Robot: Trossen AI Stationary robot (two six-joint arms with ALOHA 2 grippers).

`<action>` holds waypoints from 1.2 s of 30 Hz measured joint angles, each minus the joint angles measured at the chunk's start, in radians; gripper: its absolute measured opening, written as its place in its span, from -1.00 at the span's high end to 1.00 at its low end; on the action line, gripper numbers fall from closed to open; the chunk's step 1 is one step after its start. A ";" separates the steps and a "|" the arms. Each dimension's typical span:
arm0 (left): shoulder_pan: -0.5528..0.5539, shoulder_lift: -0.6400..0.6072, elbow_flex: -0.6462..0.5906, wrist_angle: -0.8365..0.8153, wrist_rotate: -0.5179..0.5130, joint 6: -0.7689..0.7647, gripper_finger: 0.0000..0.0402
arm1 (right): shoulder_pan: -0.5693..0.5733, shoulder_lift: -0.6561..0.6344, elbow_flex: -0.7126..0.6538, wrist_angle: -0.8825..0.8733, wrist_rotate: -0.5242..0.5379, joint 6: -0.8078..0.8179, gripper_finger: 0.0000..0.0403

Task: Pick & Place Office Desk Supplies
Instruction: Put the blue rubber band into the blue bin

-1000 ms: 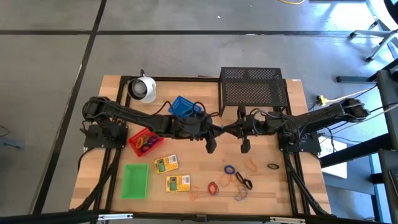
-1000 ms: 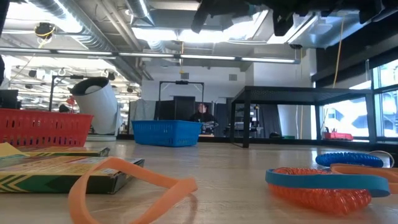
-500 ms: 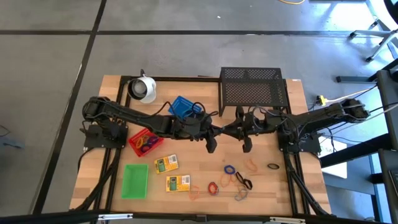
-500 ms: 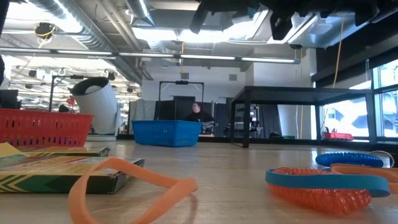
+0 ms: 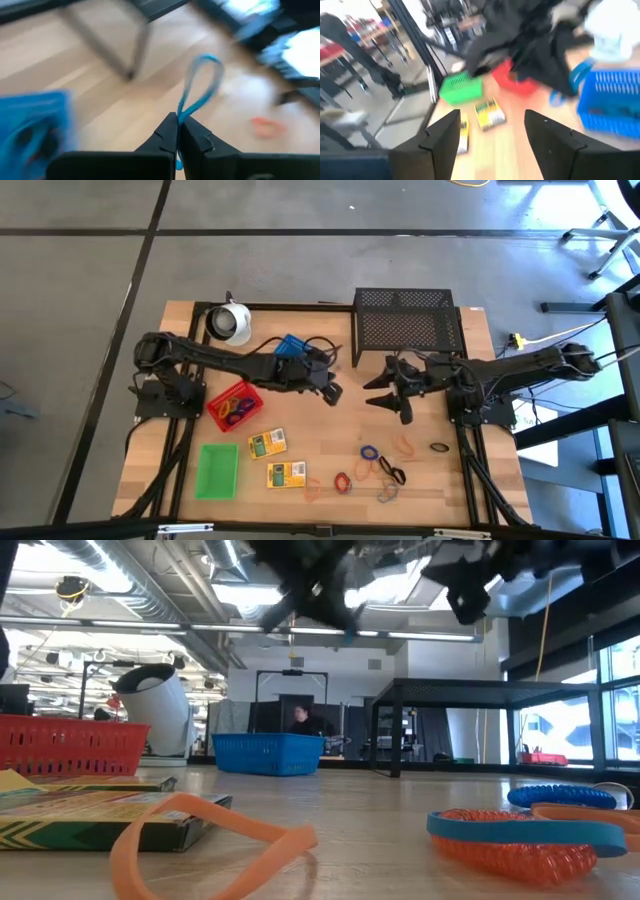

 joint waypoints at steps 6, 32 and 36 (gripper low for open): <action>0.109 0.000 0.000 -0.301 -0.001 -0.108 0.98 | 0.001 -0.023 0.000 -0.247 0.001 0.141 -0.05; 0.342 0.066 0.000 -0.401 0.121 -0.054 0.98 | 0.156 -0.003 0.000 -0.848 -0.049 0.616 0.19; 0.342 0.111 0.000 -0.401 0.154 -0.054 0.98 | 0.195 -0.003 0.000 -0.901 -0.049 0.635 0.19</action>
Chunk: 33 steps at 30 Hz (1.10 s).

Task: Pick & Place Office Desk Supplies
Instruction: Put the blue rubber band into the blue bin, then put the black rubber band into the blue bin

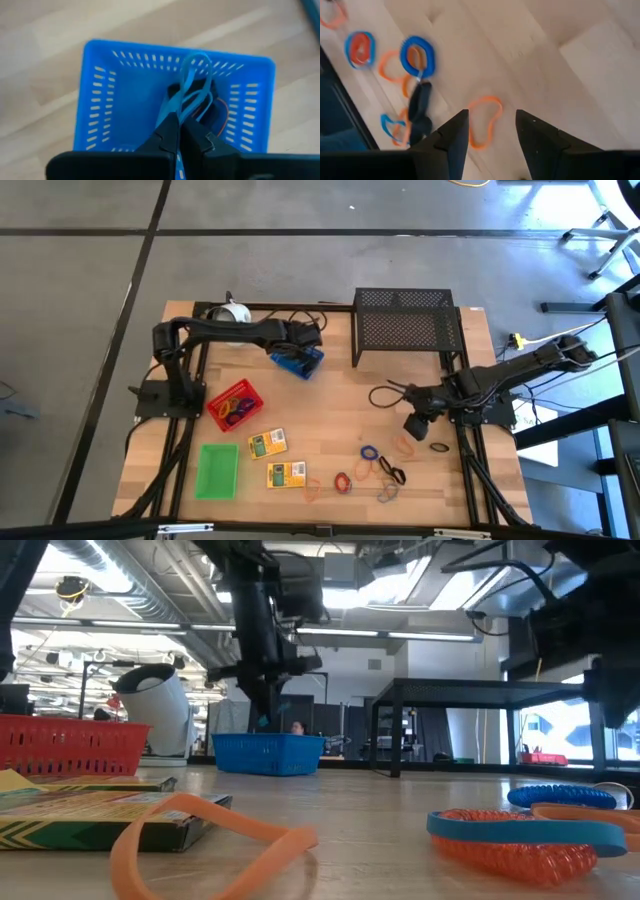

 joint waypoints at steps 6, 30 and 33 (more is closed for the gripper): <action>0.000 0.046 0.000 -0.003 0.021 -0.002 0.98 | 0.052 0.000 0.000 -0.073 0.000 0.076 0.19; 0.039 -0.045 0.000 -0.031 0.115 -0.009 0.32 | 0.298 0.026 0.000 -0.171 -0.056 0.306 0.19; 0.034 -0.075 0.000 -0.023 0.118 -0.003 0.33 | 0.337 0.076 0.000 -0.169 -0.099 0.328 0.19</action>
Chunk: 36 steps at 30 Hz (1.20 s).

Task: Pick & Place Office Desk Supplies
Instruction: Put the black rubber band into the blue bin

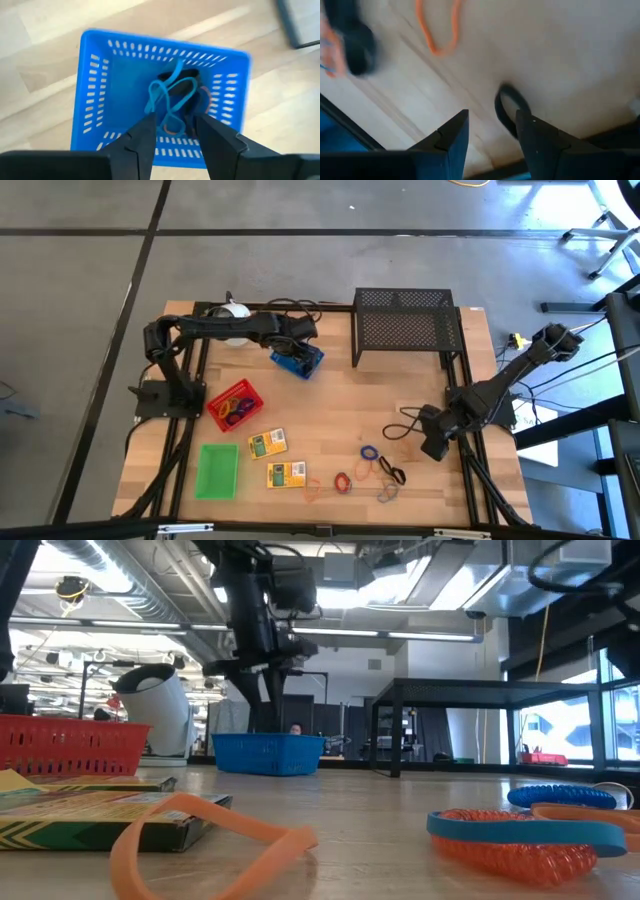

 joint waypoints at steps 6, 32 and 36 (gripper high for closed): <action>-0.028 -0.090 0.000 0.043 -0.028 -0.005 0.37 | 0.048 0.102 0.000 0.010 -0.042 -0.024 0.19; -0.349 -0.302 0.000 0.794 -0.174 0.316 0.38 | 0.049 0.350 0.004 0.074 -0.005 -0.257 0.74; -0.409 -0.302 0.000 0.891 -0.158 0.410 0.38 | 0.028 0.348 0.005 0.081 -0.008 -0.275 0.95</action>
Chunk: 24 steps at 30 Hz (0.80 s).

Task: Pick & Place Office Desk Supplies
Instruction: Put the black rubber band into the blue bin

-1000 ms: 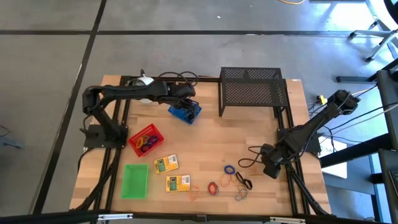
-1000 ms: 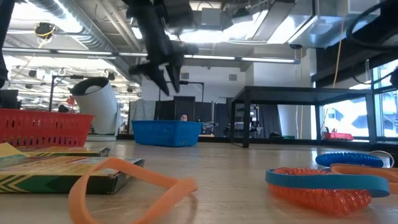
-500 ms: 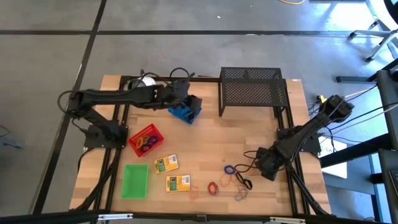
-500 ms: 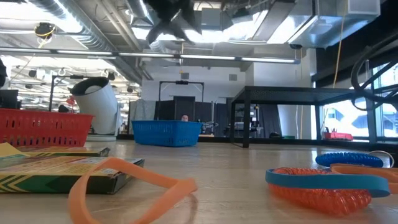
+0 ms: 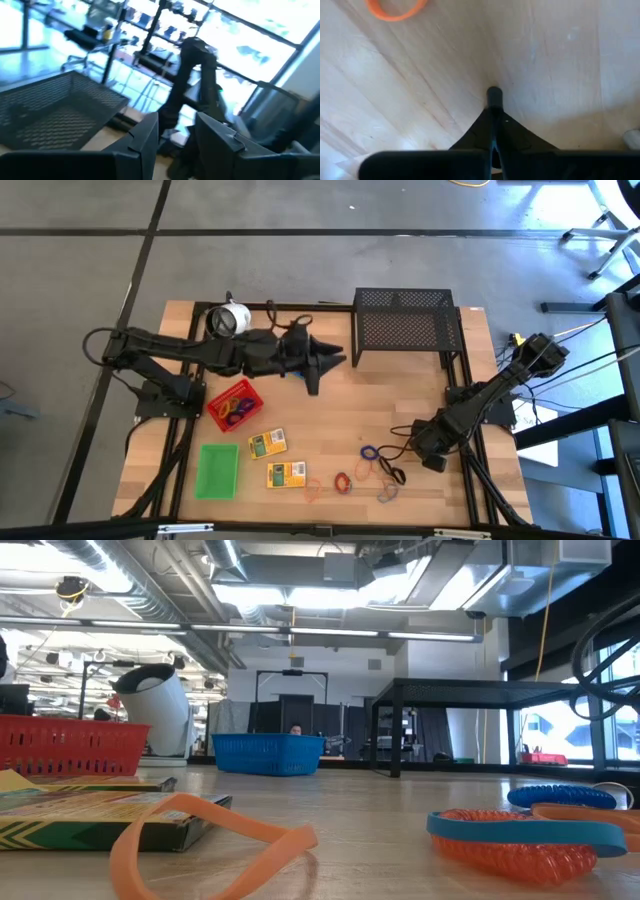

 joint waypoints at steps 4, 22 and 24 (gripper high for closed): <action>-0.055 0.000 0.000 0.015 -0.007 0.005 0.38 | -0.039 -0.012 0.022 0.007 0.047 -0.075 0.92; -0.135 0.001 0.000 -0.605 -0.162 -0.268 0.02 | -0.263 -0.030 0.428 0.021 0.450 -0.462 0.96; -0.136 0.001 0.000 -0.672 -0.149 -0.285 0.01 | -0.286 -0.030 0.481 0.020 0.462 -0.521 0.96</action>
